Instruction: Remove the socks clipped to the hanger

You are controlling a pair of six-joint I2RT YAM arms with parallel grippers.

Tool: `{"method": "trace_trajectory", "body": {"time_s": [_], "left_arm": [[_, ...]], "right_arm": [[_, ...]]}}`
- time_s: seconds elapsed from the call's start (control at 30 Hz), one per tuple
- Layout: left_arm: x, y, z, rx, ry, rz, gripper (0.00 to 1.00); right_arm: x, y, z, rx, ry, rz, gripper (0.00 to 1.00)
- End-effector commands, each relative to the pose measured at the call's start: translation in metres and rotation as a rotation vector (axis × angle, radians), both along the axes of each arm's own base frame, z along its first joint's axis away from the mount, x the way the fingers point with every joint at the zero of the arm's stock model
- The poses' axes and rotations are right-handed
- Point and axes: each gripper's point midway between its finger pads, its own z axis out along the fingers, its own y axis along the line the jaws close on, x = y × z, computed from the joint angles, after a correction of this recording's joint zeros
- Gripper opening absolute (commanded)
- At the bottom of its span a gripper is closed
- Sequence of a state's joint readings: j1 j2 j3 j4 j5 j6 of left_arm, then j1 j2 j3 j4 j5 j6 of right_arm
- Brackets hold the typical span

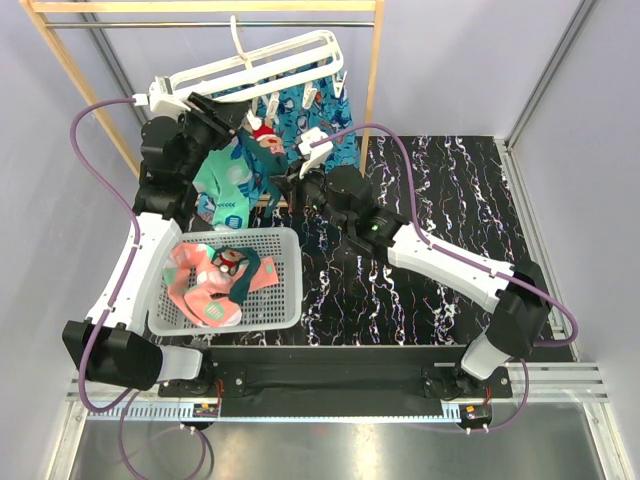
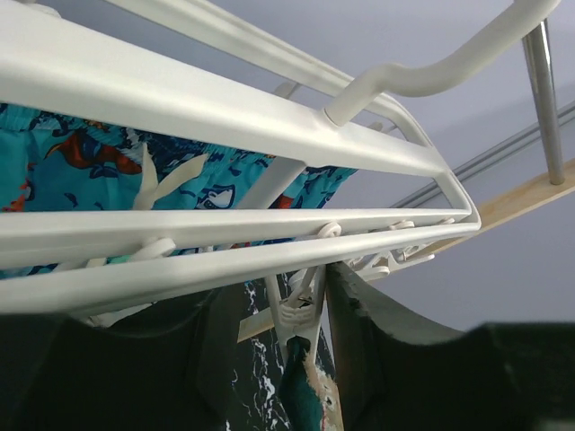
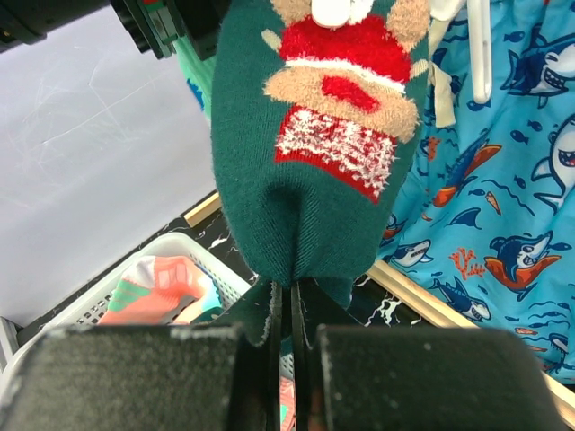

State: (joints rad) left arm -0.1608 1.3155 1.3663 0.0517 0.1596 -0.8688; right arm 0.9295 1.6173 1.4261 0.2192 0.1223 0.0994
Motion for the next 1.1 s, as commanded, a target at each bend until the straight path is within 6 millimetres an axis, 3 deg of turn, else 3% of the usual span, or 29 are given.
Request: {"method": "trace_trajectory", "body": {"time_s": [0.0,0.23,0.4,0.53,0.7,0.77,0.8,1.07], "left_arm": [[-0.0067,0.0108,0.0221,-0.018,-0.061,0.050,0.45],[-0.0048,0.0111,0.0235,-0.029,-0.051,0.051,0.39],[-0.0066,0.0122,0.0262,-0.038,-0.058,0.058,0.53],[-0.0080,0.0101,0.0298,-0.051,-0.075,0.042,0.52],[-0.0087,0.0091,0.0313,-0.052,-0.080,0.036,0.40],[-0.0082,0.0092,0.0285,-0.060,-0.072,0.039,0.05],[-0.0078,0.0102,0.0279,-0.064,-0.068,0.043,0.00],[-0.0068,0.0052,0.0313,-0.071,-0.066,0.017,0.00]], "right_arm": [[-0.0073,-0.0126,0.0401,0.081,-0.053,-0.014,0.00],[-0.0067,-0.0130,0.0393,0.081,-0.051,-0.015,0.00],[-0.0078,-0.0133,0.0412,0.081,-0.055,-0.014,0.00],[-0.0067,-0.0137,0.0397,0.078,-0.052,-0.017,0.00],[-0.0072,-0.0149,0.0400,0.078,-0.054,-0.019,0.00],[-0.0082,-0.0146,0.0400,0.077,-0.055,-0.016,0.00],[-0.0074,-0.0152,0.0389,0.076,-0.052,-0.019,0.00],[-0.0074,-0.0163,0.0389,0.074,-0.054,-0.022,0.00]]}}
